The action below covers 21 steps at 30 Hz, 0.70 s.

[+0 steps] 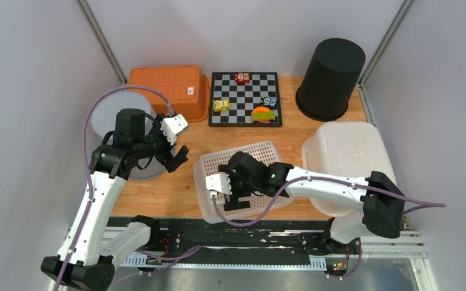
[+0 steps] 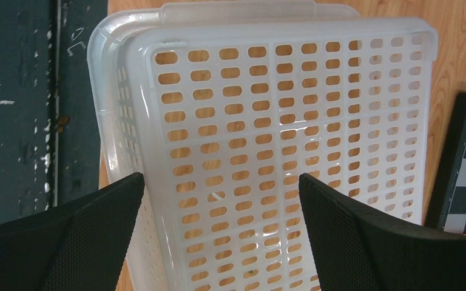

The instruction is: Turn the large container upside down

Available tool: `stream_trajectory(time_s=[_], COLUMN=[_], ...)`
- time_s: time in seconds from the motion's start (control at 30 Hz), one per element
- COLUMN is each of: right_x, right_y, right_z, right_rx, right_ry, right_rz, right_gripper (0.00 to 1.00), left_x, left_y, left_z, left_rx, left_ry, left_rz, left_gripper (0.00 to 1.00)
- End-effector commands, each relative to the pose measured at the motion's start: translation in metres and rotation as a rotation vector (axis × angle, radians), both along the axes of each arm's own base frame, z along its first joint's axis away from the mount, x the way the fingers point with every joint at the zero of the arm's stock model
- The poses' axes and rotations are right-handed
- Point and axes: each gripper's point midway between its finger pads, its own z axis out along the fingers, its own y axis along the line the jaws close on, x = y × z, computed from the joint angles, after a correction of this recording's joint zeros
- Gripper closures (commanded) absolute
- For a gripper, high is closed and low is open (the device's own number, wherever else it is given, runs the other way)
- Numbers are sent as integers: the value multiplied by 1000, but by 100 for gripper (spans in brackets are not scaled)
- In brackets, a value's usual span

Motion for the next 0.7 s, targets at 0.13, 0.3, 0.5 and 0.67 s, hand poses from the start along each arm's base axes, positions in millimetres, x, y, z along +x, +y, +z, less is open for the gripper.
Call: stream_trajectory(time_s=[0.13,0.3,0.5,0.67], right_x=[32,47,63,72], right_y=[-14,-17,-23,-27], right_z=[-33,-36,-37,-34], right_rx=[-144,-166,-170,-152], right_ry=[-45,-80,-110,-121], right_rz=[-269,-375,-505,-567], right_gripper=[0,1,2,3], left_x=[-1,0,2,3], left_y=[-1,0,2,3], left_z=[3,3,4,4], left_rx=[-12,-10,-5,-1], left_ry=[-20,-22,-29,-32], left_rz=[0,9,23,30], left_gripper=[0,0,0,0])
